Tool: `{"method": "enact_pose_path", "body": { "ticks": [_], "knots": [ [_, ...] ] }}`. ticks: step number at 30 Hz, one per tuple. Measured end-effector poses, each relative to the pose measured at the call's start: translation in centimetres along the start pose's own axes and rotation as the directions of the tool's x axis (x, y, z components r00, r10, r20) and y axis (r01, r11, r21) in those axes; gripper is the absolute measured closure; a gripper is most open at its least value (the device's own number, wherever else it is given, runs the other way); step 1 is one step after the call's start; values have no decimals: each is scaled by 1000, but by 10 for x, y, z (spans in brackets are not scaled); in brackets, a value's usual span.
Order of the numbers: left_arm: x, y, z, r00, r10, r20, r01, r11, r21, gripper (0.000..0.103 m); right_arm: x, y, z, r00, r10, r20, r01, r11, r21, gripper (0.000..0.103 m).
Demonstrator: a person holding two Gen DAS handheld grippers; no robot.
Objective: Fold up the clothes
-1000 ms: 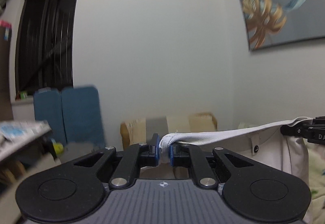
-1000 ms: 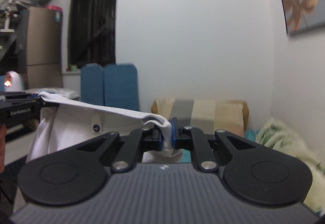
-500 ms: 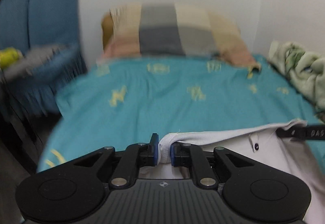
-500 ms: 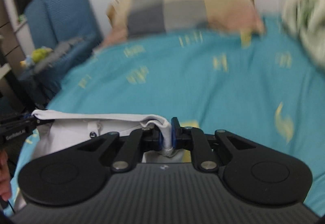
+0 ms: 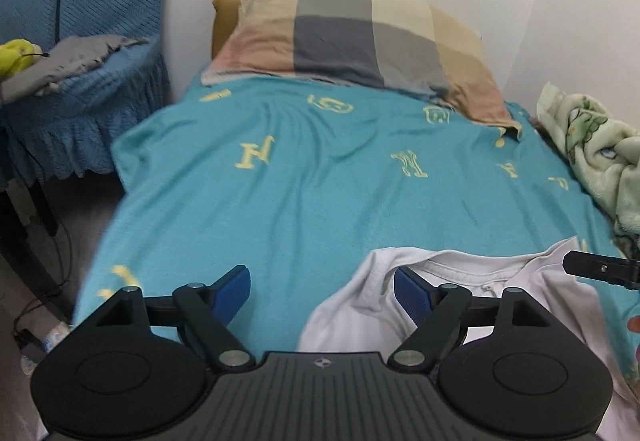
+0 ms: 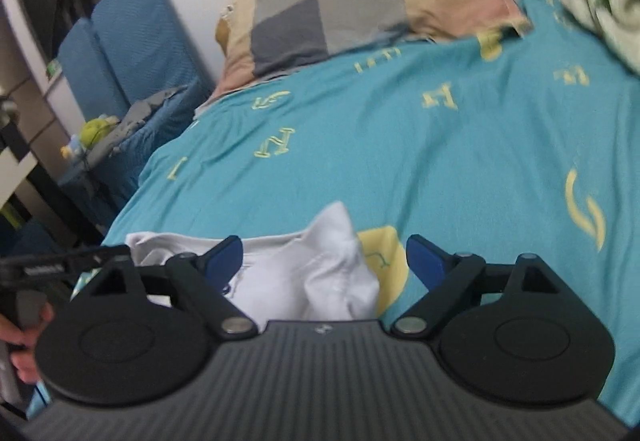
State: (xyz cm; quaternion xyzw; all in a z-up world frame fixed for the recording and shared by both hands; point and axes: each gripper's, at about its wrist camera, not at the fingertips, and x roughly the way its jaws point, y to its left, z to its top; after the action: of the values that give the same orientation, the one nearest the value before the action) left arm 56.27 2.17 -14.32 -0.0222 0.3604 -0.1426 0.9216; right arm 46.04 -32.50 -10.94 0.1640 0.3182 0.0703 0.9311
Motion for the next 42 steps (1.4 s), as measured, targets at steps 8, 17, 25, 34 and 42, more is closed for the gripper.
{"method": "enact_pose_path", "body": {
  "ticks": [8, 17, 25, 34, 42],
  "knots": [
    [-156, -13, -25, 997, -9, 82, 9, 1000, 9, 22, -75, 32, -13, 999, -8, 43, 10, 1000, -23, 13],
    [-322, -41, -109, 991, -47, 127, 61, 993, -105, 22, -237, 81, -68, 992, 28, 127, -23, 999, -39, 13],
    [-406, -57, -180, 988, -63, 142, 89, 978, -188, 22, -337, 117, -116, 994, 25, 102, -18, 997, -69, 13],
    [-403, -58, -218, 996, -45, 82, 63, 968, -241, 21, -364, 105, -155, 994, 23, 107, -25, 1000, 11, 13],
    [-332, -7, -227, 999, -25, -20, 14, 901, -433, 31, -350, 87, -155, 994, 55, 91, -67, 989, 130, 13]
  ]
}}
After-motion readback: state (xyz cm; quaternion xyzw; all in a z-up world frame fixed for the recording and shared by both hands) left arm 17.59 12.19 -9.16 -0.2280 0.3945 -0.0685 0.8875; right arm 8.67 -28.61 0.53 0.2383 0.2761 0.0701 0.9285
